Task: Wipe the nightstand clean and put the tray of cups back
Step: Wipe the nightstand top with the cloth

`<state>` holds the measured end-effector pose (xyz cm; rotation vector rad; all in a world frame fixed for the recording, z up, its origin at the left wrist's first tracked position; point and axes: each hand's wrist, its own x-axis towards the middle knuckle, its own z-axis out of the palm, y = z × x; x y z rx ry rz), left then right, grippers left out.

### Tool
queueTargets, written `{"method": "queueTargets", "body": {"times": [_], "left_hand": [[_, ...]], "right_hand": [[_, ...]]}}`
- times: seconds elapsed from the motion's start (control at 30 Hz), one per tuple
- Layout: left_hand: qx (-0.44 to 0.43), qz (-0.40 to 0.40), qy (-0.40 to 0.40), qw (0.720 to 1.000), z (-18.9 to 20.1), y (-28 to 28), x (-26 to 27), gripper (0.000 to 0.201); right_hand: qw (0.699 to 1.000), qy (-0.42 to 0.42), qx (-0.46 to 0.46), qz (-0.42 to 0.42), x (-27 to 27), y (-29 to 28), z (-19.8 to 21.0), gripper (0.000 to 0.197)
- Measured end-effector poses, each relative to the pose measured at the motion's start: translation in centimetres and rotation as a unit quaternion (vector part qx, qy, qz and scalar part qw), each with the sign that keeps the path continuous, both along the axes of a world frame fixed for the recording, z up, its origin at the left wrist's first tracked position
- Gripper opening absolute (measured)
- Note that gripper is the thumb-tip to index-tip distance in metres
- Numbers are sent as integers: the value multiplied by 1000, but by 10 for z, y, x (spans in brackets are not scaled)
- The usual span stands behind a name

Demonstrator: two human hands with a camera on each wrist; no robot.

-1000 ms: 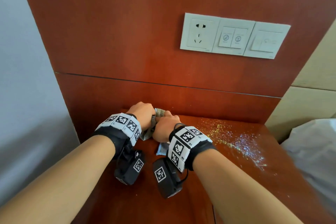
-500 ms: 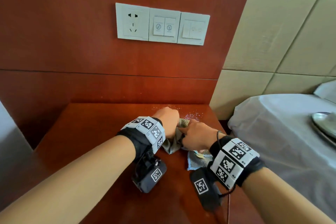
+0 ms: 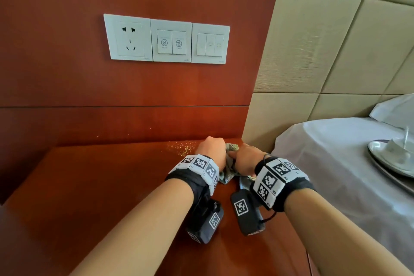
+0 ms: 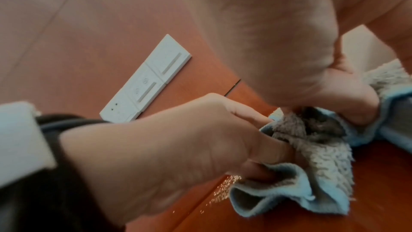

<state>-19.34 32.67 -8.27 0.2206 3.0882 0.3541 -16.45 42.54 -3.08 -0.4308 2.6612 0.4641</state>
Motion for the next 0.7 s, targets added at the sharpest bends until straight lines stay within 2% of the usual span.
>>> {"method": "queueTargets", "body": {"times": [0.17,0.33,0.47,0.57,0.7], "left_hand": [[10,17,30,999,0,7,-27,21],[32,51,23,998,2,6,-45,24],[41,58,15,997,2,0,-45,24],[37,64,11,997,2,-13,-39,23],[23,111,-8,994,5,-62,-27,24]], "right_hand": [[997,29,-62,-47,-55,3,-24,50],[993,32,-108,-34,-84,9,-29,47],[992,19,-122,-36,-90,8,-25,49],[991,-5,-128,-38,-92,-3,-25,61],[984,-1,-177,-15,-78,-51,-30,51]]}}
